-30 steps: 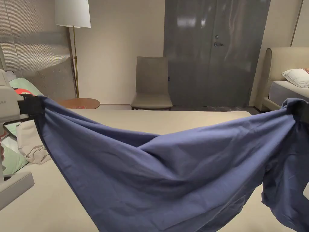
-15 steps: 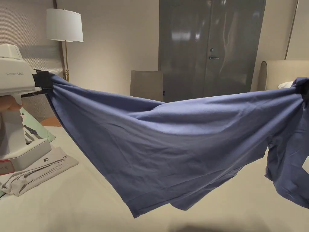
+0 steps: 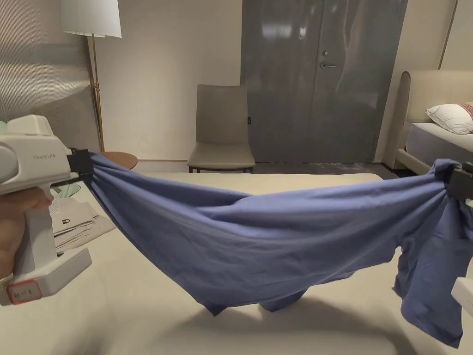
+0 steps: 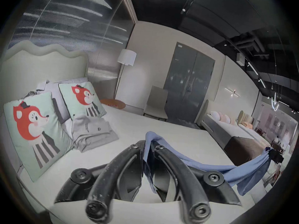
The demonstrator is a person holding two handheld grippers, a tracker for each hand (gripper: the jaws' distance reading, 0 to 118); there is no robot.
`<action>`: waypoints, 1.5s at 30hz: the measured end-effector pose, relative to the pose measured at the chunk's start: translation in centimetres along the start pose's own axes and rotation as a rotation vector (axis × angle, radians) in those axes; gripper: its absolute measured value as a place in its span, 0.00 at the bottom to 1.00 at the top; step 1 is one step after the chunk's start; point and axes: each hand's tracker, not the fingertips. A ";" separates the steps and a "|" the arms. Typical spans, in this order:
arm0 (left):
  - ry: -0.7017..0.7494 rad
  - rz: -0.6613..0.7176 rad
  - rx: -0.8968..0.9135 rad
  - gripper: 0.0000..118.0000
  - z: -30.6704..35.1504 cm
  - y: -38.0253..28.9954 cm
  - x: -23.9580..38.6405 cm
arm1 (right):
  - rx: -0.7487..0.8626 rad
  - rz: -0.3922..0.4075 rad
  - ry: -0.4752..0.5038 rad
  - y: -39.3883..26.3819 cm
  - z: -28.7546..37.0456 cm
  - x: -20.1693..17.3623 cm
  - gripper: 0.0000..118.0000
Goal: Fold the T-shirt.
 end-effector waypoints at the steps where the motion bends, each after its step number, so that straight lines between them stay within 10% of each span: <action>1: 0.006 -0.003 -0.015 0.02 0.6 -0.8 -0.2 | -0.014 0.002 -0.002 -0.8 0.5 0.2 0.04; 20: 0.107 0.067 -0.373 0.03 20.1 -23.7 -8.8 | -0.378 0.001 0.021 -18.9 21.3 4.6 0.04; 40: 0.192 0.061 -0.580 0.03 21.2 -33.5 -13.8 | -0.695 -0.149 -0.092 -31.2 25.2 7.7 0.04; 42: 0.233 0.024 -0.541 0.19 21.7 -32.9 -13.2 | -0.680 -0.143 -0.094 -30.6 25.3 7.6 0.12; 45: 0.236 0.052 -0.433 0.74 23.3 -30.7 -12.6 | -0.591 -0.065 -0.123 -28.3 26.0 7.4 0.55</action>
